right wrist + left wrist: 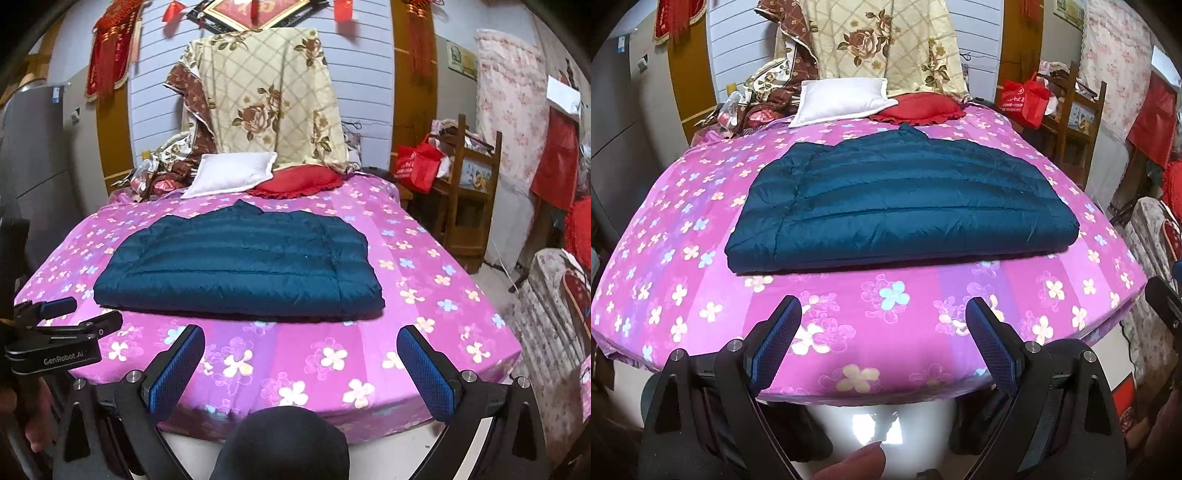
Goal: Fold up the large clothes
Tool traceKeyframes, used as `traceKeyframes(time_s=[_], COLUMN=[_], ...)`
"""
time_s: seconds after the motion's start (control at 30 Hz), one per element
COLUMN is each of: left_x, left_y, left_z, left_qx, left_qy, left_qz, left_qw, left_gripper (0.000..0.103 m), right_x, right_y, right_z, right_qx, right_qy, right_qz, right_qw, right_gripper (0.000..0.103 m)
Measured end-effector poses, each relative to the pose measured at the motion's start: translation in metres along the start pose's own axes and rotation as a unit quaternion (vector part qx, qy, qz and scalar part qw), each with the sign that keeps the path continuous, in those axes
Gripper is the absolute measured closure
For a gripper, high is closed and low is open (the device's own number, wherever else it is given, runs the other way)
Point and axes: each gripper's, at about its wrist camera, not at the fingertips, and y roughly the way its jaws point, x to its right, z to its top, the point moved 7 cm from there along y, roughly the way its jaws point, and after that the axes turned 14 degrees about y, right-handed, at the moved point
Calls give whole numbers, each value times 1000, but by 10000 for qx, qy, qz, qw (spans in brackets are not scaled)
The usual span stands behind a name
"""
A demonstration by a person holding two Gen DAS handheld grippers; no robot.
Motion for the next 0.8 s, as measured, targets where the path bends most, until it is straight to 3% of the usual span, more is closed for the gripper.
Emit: traceKeyframes(time_s=[0.8], left_x=[5], left_y=[2], left_z=[-2], left_qx=[-3], left_qy=[-5], left_qz=[-41], left_qw=[10000], left_gripper=[13], right_x=[4], right_y=[3], right_z=[1], right_qx=[-94], right_qy=[169], right_qz=[107], right_qw=[9998], right_gripper=[0])
